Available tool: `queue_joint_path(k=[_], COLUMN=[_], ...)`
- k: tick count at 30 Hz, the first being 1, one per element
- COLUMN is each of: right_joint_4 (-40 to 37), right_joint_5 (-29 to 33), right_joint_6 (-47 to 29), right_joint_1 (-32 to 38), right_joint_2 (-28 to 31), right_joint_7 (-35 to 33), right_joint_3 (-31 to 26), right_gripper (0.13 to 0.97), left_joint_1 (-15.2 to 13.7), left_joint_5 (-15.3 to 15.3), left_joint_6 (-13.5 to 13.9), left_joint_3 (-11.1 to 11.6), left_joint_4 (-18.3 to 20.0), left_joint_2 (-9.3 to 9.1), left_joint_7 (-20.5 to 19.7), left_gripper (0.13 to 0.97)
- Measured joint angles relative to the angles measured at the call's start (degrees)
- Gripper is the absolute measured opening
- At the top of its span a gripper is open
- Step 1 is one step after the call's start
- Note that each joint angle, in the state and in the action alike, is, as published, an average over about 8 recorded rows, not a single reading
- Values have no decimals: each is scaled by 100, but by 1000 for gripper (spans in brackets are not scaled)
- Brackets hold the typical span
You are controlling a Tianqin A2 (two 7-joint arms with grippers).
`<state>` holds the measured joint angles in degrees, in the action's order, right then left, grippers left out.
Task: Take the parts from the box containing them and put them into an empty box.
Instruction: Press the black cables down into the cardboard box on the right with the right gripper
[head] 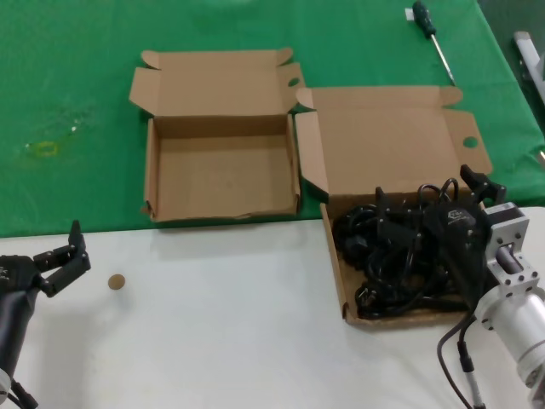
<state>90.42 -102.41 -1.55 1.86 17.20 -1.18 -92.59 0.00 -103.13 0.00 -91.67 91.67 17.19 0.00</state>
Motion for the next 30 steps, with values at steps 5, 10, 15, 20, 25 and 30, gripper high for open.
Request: queue_joint_path(k=[5, 10, 15, 20, 25, 30], right_joint_4=[0, 0, 0, 0, 0, 0], right_joint_5=[0, 0, 0, 0, 0, 0], right_joint_6=[0, 0, 0, 0, 0, 0], right_joint_1=[0, 0, 0, 0, 0, 0], right_joint_2=[0, 0, 0, 0, 0, 0], right_joint_7=[0, 0, 0, 0, 0, 0], right_joint_3=[0, 0, 0, 0, 0, 0], right_gripper=[966, 966, 966, 966, 966, 966], left_joint_1=[0, 0, 0, 0, 0, 0], left_joint_5=[0, 0, 0, 0, 0, 0], left_joint_6=[0, 0, 0, 0, 0, 0], left_joint_3=[0, 0, 0, 0, 0, 0], left_joint_4=[0, 0, 0, 0, 0, 0], left_joint_2=[0, 0, 0, 0, 0, 0], left_joint_7=[0, 0, 0, 0, 0, 0], left_gripper=[966, 966, 966, 966, 966, 946])
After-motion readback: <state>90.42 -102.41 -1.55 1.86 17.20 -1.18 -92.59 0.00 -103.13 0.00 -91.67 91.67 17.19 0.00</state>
